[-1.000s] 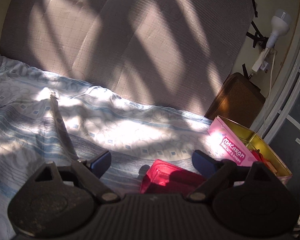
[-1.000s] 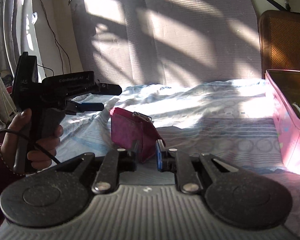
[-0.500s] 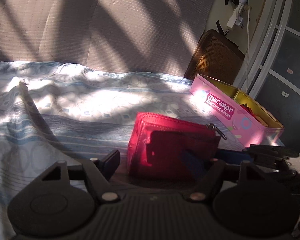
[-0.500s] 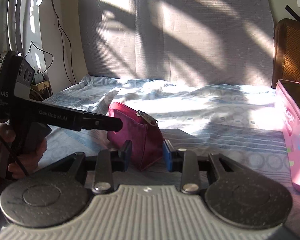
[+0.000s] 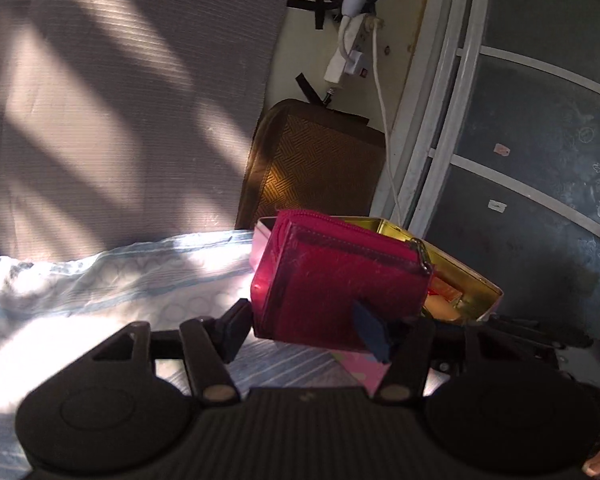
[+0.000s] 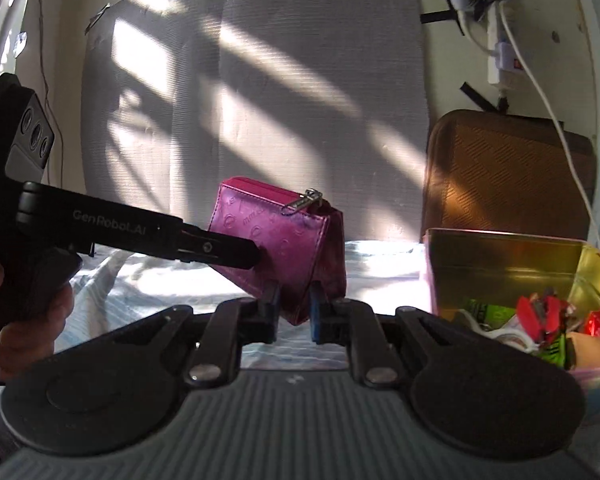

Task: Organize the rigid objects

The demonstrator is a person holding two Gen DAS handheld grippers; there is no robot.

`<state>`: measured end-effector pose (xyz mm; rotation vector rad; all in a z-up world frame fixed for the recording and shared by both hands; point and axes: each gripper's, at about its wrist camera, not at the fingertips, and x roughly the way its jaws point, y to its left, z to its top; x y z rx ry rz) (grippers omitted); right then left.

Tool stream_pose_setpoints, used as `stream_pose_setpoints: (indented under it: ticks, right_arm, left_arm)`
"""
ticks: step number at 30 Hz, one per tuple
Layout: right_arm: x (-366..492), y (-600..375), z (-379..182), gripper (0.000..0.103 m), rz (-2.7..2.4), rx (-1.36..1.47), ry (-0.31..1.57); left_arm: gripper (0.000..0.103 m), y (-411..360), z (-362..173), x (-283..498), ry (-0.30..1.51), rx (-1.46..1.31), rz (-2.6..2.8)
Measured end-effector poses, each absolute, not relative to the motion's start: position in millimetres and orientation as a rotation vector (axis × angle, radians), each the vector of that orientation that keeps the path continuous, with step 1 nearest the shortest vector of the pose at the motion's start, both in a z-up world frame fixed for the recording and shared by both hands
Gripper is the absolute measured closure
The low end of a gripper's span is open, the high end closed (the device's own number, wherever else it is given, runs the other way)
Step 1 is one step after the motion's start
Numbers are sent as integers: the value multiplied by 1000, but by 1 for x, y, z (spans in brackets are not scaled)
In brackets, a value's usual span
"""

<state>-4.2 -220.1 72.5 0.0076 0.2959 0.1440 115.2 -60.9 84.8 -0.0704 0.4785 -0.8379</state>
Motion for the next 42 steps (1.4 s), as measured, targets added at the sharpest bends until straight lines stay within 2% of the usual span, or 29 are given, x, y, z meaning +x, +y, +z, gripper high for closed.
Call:
stream_pose_setpoints:
  ticks: [5,8,9,13,14,18,23,26,33,38,40,42]
  right_arm:
    - [-1,-285,72,86,-20,30,295]
    - [22,-310,67,88,-28,7,342]
    - [36,-314,64,90,-37,-16,368]
    - [90,-323,54,85,-100,-112,454]
    - [93,-327,56,81,-109,-90,457]
    - [64,-338,57,79,-96,-3,384]
    - [4,-335,49,79,-132,145,298]
    - [-35,-330,47,78,-166,231,257]
    - [-90,-316,57,69,-164,285,239]
    - [-115,-302,60,65,-157,286,235]
    - [-124,-297,60,51,-158,295,237]
    - [-135,-292,60,46,-164,308,247]
  left_arm:
    - [45,-155,84,139,495,-23,-919]
    - [47,-200,77,155,510,24,-902]
    - [45,-213,75,159,509,47,-879]
    - [40,-249,71,171,511,151,-715]
    - [40,-247,71,171,516,138,-706]
    - [32,-224,78,158,505,71,-687]
    - [29,-200,83,132,550,7,-680]
    - [17,-191,86,102,551,23,-677]
    - [10,-168,83,38,552,57,-658]
    - [0,-146,82,3,539,58,-603]
    - [0,-140,82,-10,533,72,-577]
    - [0,-134,82,-23,519,92,-550]
